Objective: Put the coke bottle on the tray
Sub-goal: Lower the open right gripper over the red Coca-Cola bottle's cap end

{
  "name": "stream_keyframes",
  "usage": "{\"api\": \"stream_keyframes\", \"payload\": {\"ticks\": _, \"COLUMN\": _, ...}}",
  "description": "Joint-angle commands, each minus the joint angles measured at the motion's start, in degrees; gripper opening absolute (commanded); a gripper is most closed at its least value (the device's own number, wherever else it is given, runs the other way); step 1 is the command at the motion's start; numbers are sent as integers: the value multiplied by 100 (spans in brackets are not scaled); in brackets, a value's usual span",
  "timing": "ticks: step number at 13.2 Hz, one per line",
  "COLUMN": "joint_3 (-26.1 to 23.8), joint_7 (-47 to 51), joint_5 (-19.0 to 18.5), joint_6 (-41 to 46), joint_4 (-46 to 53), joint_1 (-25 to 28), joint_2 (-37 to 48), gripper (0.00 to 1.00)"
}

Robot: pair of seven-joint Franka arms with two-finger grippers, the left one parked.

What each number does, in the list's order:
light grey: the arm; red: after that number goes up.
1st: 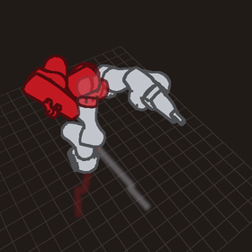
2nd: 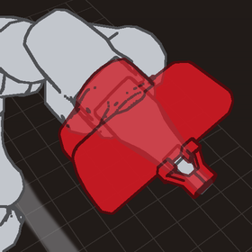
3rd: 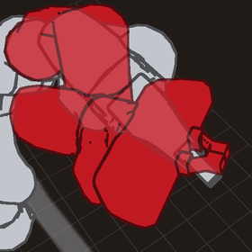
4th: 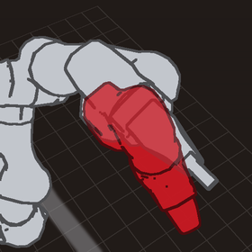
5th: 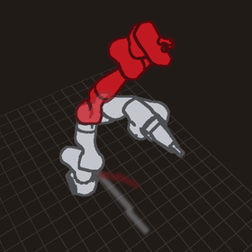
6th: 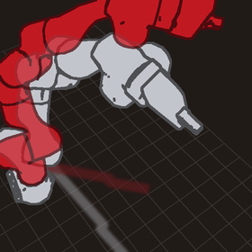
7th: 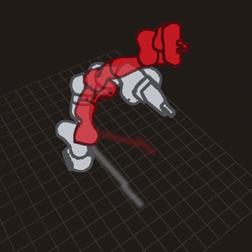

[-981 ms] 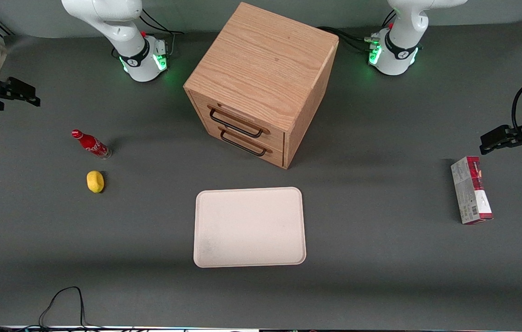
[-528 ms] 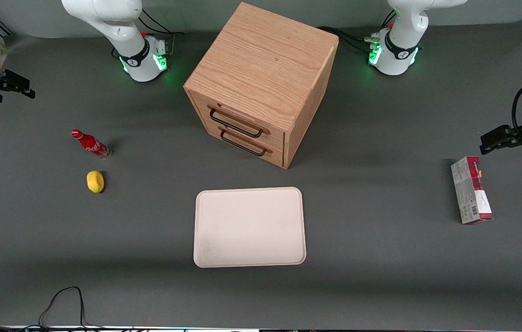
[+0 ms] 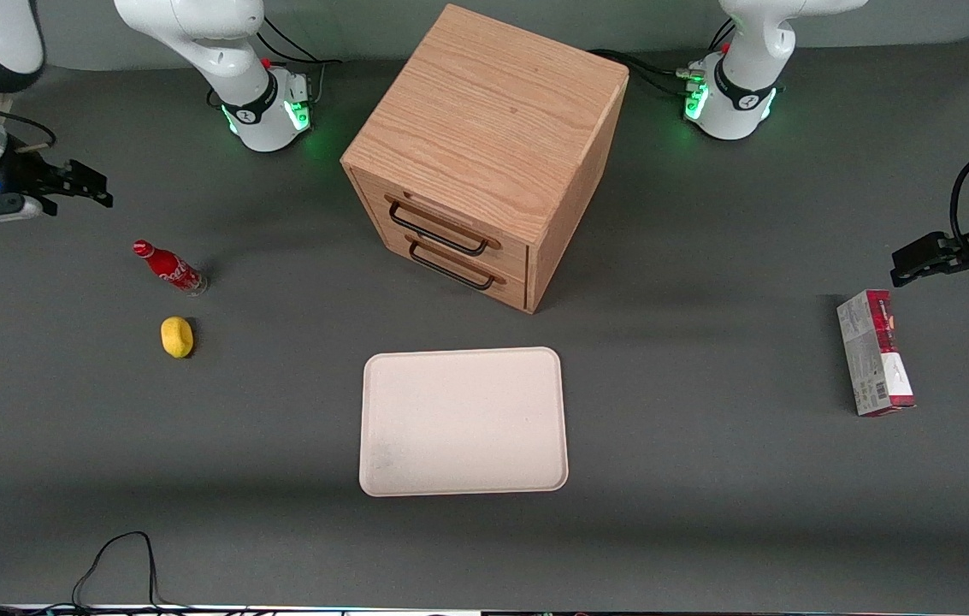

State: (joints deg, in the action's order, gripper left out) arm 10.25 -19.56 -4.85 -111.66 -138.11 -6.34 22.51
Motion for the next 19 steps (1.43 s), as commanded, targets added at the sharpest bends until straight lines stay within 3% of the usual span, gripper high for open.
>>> {"api": "stream_keyframes", "payload": {"ticks": 1, "joint_3": 47, "joint_7": 93, "joint_5": -130, "joint_6": -986, "joint_4": -830, "joint_1": 19, "joint_2": 175, "gripper": 100}}
{"api": "stream_keyframes", "payload": {"ticks": 9, "joint_3": 56, "joint_7": 93, "joint_5": -130, "joint_6": -2710, "joint_4": -1455, "joint_1": 19, "joint_2": -677, "gripper": 99}}
{"api": "stream_keyframes", "payload": {"ticks": 16, "joint_3": 56, "joint_7": 58, "joint_5": -130, "joint_6": -2826, "joint_4": -1509, "joint_1": -25, "joint_2": -748, "gripper": 97}}
{"api": "stream_keyframes", "payload": {"ticks": 17, "joint_3": 56, "joint_7": 49, "joint_5": -130, "joint_6": -2809, "joint_4": -1509, "joint_1": -25, "joint_2": -713, "gripper": 26}}
{"api": "stream_keyframes", "payload": {"ticks": 18, "joint_3": 65, "joint_7": -73, "joint_5": -130, "joint_6": -2739, "joint_4": -1500, "joint_1": -34, "joint_2": -696, "gripper": 0}}
{"api": "stream_keyframes", "payload": {"ticks": 19, "joint_3": 109, "joint_7": -109, "joint_5": -130, "joint_6": -2712, "joint_4": -1500, "joint_1": -25, "joint_2": -695, "gripper": 0}}
